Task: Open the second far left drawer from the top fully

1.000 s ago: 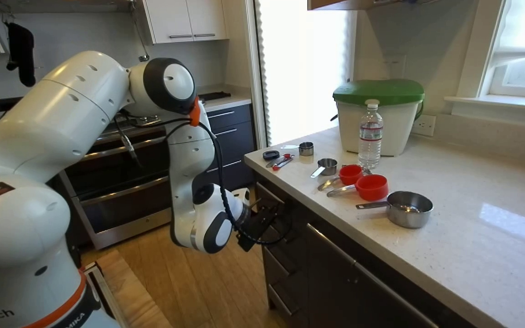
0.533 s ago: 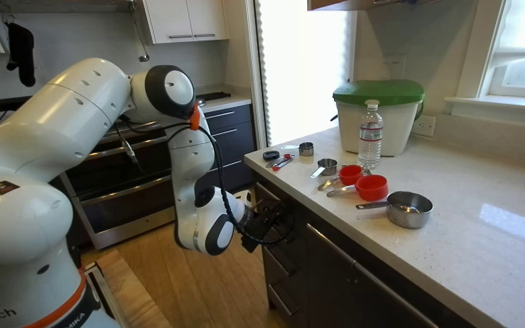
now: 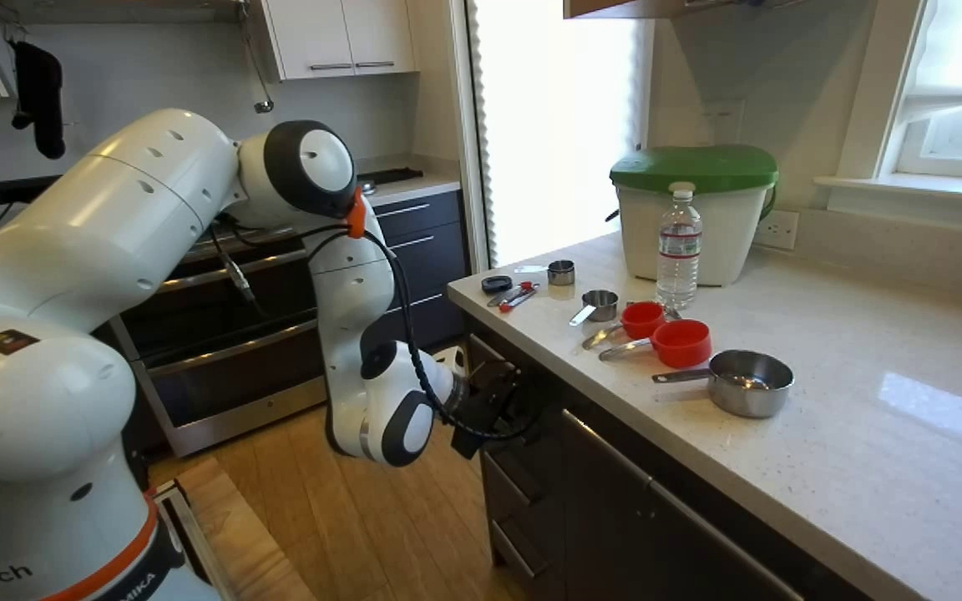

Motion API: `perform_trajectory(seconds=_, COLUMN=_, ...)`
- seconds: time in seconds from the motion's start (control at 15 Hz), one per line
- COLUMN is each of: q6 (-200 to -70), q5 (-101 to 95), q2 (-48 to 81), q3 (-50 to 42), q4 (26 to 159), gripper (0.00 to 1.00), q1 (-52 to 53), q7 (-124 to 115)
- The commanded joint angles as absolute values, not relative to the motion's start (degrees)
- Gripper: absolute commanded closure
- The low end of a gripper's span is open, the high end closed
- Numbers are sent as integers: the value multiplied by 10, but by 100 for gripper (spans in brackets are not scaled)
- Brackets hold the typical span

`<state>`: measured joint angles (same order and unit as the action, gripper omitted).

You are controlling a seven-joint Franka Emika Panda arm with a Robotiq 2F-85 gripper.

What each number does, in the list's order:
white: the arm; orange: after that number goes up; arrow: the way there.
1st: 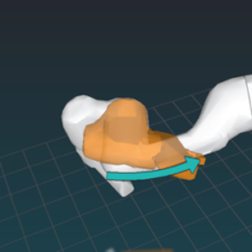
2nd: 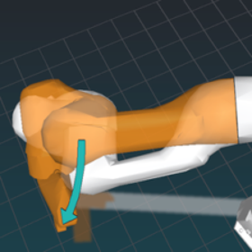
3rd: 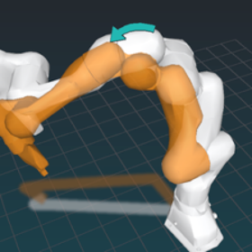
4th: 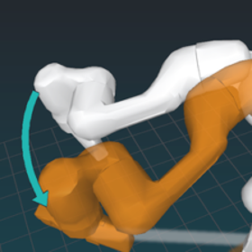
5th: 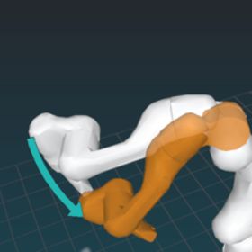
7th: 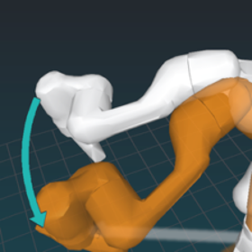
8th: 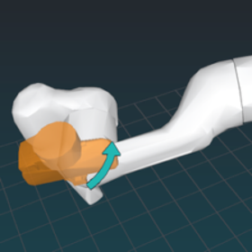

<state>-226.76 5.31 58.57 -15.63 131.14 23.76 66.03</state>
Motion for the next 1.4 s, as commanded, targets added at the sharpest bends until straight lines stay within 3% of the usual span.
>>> perform_trajectory(seconds=0.0, q6=-2208, q5=58, q2=565, q3=-167, q4=1346, gripper=95, q1=256, q7=689)
perform_trajectory(seconds=0.07, q6=-2193, q5=55, q2=555, q3=-169, q4=1355, gripper=99, q1=256, q7=694)
perform_trajectory(seconds=0.67, q6=-2186, q5=5, q2=494, q3=-176, q4=1457, gripper=95, q1=232, q7=682)
perform_trajectory(seconds=1.33, q6=-2182, q5=-67, q2=475, q3=-175, q4=1476, gripper=95, q1=199, q7=656)
